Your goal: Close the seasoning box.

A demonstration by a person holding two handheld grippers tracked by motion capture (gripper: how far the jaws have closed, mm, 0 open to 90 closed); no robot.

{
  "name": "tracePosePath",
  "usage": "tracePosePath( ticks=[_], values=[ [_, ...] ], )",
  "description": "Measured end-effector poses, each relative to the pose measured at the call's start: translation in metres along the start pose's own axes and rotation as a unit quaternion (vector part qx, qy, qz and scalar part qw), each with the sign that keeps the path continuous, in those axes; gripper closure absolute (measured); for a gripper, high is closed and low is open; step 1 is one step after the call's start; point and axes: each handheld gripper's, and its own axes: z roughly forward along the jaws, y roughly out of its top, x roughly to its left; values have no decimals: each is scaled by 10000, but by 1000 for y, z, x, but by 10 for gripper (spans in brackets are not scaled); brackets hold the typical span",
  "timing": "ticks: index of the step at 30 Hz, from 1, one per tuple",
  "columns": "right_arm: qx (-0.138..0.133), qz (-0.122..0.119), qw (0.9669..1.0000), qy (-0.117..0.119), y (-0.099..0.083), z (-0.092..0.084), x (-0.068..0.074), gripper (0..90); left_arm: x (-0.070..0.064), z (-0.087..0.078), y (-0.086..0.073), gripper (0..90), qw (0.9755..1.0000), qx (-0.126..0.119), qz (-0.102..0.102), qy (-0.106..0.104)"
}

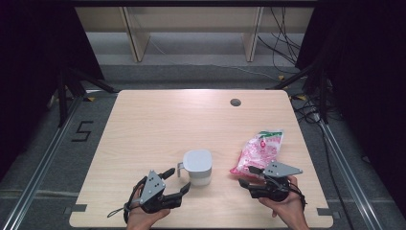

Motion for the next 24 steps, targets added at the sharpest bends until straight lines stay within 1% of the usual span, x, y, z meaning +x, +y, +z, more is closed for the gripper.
tracePosePath(
  ticks=[1,2,3,4,5,6,7,8,9,10,11,12,13,14,15,16,18,19,20,21,22,23,24],
  values=[
    [99,148,9998,35,-1,-2,2,385,-2,-1,-1,289,10000,61,-41,42],
    [110,156,9998,23,-1,-2,3,385,-3,0,-2,288,9999,68,-72,25],
    [-14,-28,10000,-45,-1,-2,1,385,-2,-1,-3,287,9999,89,73,-11],
    [41,31,10000,44,-2,-2,1,385,-3,-2,-4,287,10000,84,50,-9],
    [39,47,10000,0,-3,-4,2,384,-3,-3,-5,287,10000,35,46,-47],
    [108,139,9998,49,-4,-5,4,384,-4,-4,-6,286,10000,56,10,4],
    [122,154,9998,53,-5,-6,4,383,-6,-4,-7,286,9999,63,-113,31],
    [55,49,9999,101,-5,-4,2,381,-7,-5,-8,285,9999,56,-131,31],
    [92,78,9999,51,-6,-6,3,381,-7,-6,-8,285,10000,58,-51,17],
    [100,90,9999,-16,-7,-8,3,381,-7,-5,-9,285,10000,22,-75,-4],
    [139,222,9997,13,-8,-9,6,381,-9,-6,-9,285,9999,45,-150,39],
    [122,61,9999,-16,-9,-9,3,381,-9,-7,-10,285,9999,7,-157,39],
    [159,173,9997,7,-10,-10,5,380,-11,-7,-11,284,9998,-9,-191,53],
    [137,112,9998,-14,-11,-11,4,380,-12,-7,-12,284,9998,42,-157,74],
    [121,121,9999,-20,-12,-11,5,379,-13,-5,-13,284,9998,10,-161,64],
    [165,109,9998,4,-12,-12,5,378,-14,-5,-14,283,9998,66,-146,67],
    [176,159,9997,47,-14,-13,7,376,-17,-2,-17,281,9997,-2,-233,8],
    [116,98,9998,93,-15,-13,7,375,-18,-2,-18,281,9998,94,-187,34],
    [170,66,9998,106,-15,-14,7,374,-19,-1,-20,280,9997,114,-185,67],
    [164,64,9998,88,-16,-15,8,372,-20,1,-21,279,9998,105,-159,41],
    [163,25,9998,135,-16,-15,9,370,-22,1,-22,279,9997,128,-197,62],
    [167,136,9997,144,-17,-16,11,368,-23,1,-23,278,9997,134,-197,56],
    [165,30,9996,243,-18,-15,10,366,-25,2,-26,278,9997,81,-234,31]
  ],
)
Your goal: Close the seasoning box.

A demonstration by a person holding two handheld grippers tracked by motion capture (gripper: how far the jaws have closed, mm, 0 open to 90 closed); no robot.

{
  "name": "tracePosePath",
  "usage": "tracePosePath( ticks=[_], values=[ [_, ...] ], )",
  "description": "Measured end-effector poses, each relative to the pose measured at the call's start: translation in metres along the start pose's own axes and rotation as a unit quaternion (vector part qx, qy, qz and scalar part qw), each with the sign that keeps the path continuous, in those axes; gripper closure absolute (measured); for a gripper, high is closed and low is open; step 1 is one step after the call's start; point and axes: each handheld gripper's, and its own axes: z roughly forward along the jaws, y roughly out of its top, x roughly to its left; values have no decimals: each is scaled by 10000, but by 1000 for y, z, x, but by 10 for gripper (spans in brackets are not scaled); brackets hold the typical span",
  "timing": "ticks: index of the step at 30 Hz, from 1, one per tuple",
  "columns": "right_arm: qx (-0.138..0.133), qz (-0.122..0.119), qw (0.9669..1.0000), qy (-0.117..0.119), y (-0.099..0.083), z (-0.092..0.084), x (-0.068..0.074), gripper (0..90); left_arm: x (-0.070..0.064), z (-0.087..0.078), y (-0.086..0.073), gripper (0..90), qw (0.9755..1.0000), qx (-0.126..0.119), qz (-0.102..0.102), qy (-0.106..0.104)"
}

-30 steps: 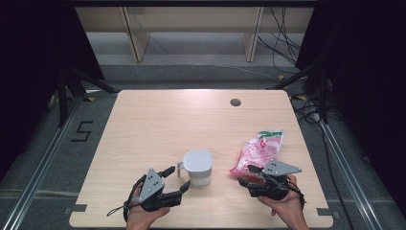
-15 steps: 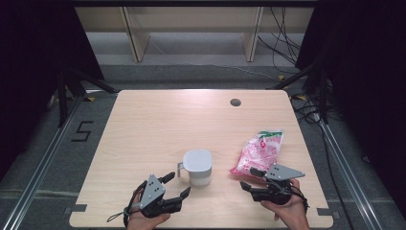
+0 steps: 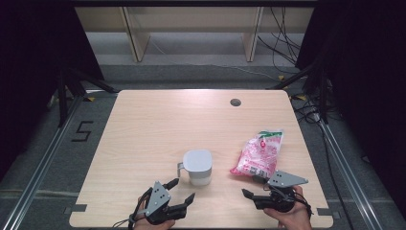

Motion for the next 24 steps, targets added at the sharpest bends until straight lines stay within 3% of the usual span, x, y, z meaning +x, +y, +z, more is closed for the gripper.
tracePosePath(
  ticks=[2,4,6,9,10,11,12,13,15,17,23,24],
  values=[
    [31,74,9999,-79,-2,-2,2,361,-2,1,-3,278,10000,55,10,12],
    [-10,-39,9999,-167,-4,-3,2,359,-4,2,-5,278,9999,112,17,58],
    [82,66,9999,-113,-7,-4,6,357,-8,4,-8,277,9999,86,-47,82],
    [101,-144,9998,-77,-8,-4,4,355,-12,5,-11,276,9998,193,87,56],
    [95,-38,9999,-53,-9,-4,5,354,-13,7,-13,275,9999,148,62,19],
    [152,-114,9998,18,-10,-4,5,354,-14,7,-13,275,9998,189,74,24],
    [122,-58,9999,-74,-10,-6,7,353,-15,8,-13,275,9998,181,81,25],
    [217,-69,9997,-72,-11,-7,8,352,-15,7,-13,274,9996,231,188,2],
    [205,-99,9997,-127,-13,-8,8,349,-17,7,-13,274,9999,143,49,-7],
    [215,-152,9996,-109,-15,-9,9,347,-16,5,-13,273,9997,193,133,38],
    [332,-96,9994,-39,-21,-12,12,345,-16,4,-13,272,9997,207,98,34],
    [352,-96,9993,-116,-22,-13,13,345,-15,4,-13,272,9998,170,92,27]
  ],
)
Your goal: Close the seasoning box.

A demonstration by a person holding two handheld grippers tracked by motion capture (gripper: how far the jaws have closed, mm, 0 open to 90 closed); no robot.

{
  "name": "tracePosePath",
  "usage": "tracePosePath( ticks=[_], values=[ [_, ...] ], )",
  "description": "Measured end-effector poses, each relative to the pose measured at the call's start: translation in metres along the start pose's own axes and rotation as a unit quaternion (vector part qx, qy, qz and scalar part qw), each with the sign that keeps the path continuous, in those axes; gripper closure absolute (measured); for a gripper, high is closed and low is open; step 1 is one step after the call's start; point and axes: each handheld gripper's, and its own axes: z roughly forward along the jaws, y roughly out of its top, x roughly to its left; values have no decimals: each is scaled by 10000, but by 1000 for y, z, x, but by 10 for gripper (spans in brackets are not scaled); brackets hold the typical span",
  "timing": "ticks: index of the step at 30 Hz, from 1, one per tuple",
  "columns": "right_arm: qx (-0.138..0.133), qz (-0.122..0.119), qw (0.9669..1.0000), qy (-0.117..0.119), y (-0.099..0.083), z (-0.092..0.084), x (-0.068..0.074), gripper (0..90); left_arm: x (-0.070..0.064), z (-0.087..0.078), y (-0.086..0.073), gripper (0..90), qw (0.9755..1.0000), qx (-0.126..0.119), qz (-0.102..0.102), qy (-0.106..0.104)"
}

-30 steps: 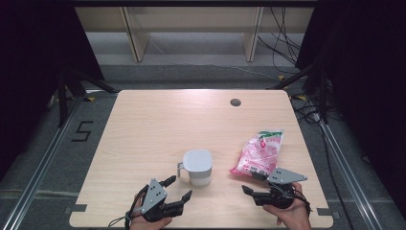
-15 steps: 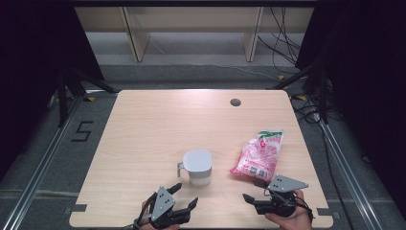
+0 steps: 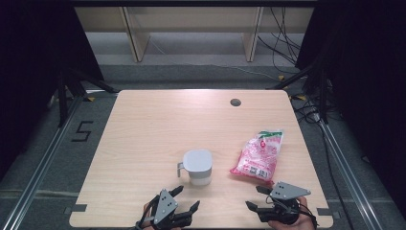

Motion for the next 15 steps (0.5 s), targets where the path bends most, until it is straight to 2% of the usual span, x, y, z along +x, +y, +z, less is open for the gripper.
tracePosePath(
  ticks=[1,2,3,4,5,6,7,8,11,12,14,15],
  values=[
    [-24,37,10000,44,-2,0,1,345,0,0,0,272,10000,-11,-7,1],
    [51,175,9998,72,-3,0,4,345,1,0,0,272,10000,-13,-14,4],
    [48,36,10000,30,-3,0,2,344,0,0,0,271,10000,7,-71,5],
    [80,-8,9999,144,-3,0,1,344,2,-2,1,271,10000,34,34,26],
    [41,-70,10000,-29,-4,0,2,344,3,-2,1,271,9999,37,107,14],
    [38,-43,10000,-64,-4,0,2,343,3,-2,1,270,10000,26,72,25],
    [51,-45,10000,-57,-4,0,2,343,2,-2,1,270,10000,-19,-62,38],
    [67,-41,10000,-55,-4,0,2,342,4,-2,0,270,10000,14,-8,56],
    [117,-44,9999,-22,-4,0,2,342,4,-3,1,268,10000,16,-20,40],
    [57,-49,10000,-6,-5,2,2,342,5,-3,1,267,10000,16,74,14],
    [117,-45,9999,52,-4,1,2,342,5,-3,1,267,10000,6,-45,21],
    [133,-5,9999,46,-4,1,2,342,6,-4,1,266,10000,43,-36,70]
  ],
)
